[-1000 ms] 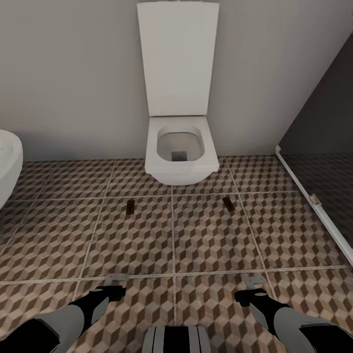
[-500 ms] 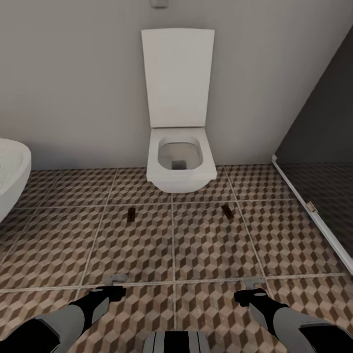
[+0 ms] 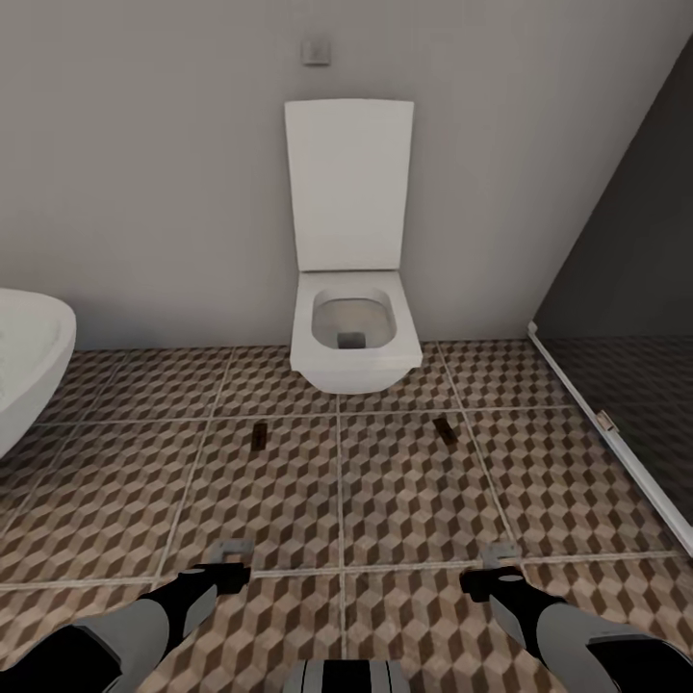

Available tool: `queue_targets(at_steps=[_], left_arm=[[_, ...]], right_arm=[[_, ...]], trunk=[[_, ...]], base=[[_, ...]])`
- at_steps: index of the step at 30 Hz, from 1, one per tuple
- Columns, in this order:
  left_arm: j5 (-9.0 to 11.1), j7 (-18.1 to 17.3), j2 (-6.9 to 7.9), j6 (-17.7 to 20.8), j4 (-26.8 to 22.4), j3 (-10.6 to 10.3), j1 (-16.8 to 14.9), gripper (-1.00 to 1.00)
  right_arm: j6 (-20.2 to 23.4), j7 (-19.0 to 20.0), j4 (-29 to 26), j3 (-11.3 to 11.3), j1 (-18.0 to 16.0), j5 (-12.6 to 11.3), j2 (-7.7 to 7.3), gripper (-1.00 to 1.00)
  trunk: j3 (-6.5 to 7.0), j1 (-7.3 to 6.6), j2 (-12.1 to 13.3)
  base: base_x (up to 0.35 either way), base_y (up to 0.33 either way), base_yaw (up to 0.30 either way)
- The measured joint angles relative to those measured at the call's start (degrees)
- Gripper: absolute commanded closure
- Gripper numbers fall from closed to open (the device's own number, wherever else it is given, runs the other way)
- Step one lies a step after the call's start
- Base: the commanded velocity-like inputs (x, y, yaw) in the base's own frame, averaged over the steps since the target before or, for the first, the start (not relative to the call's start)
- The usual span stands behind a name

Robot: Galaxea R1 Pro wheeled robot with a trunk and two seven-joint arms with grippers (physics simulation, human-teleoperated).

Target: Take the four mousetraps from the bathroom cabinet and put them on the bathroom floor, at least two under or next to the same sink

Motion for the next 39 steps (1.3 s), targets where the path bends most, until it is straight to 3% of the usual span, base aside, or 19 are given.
queue_targets(at_steps=[8,25,39], left_arm=[[1.16,-0.01,-0.17,0.24,0.07,0.0,0.11,-1.0],[5.75,-0.02,-0.26,0.44,0.08,-0.01,2.02,-1.0],[6.85,0.06,-1.15,0.61,0.08,-0.01,2.23,-1.0]], right_arm=[[-0.05,0.0,0.0,0.06,1.36,0.13,0.12,-1.0],[-0.04,0.0,0.0,0.09,2.61,0.09,0.12,-1.0],[-0.02,0.0,0.0,0.09,2.64,0.08,0.12,-1.0]], trunk=[[1.77,-0.21,0.11],[5.54,-0.64,0.34],[8.65,-1.0,0.52]], base=[[0.0,0.0,0.0],[0.0,0.0,0.0],[0.0,0.0,0.0]])
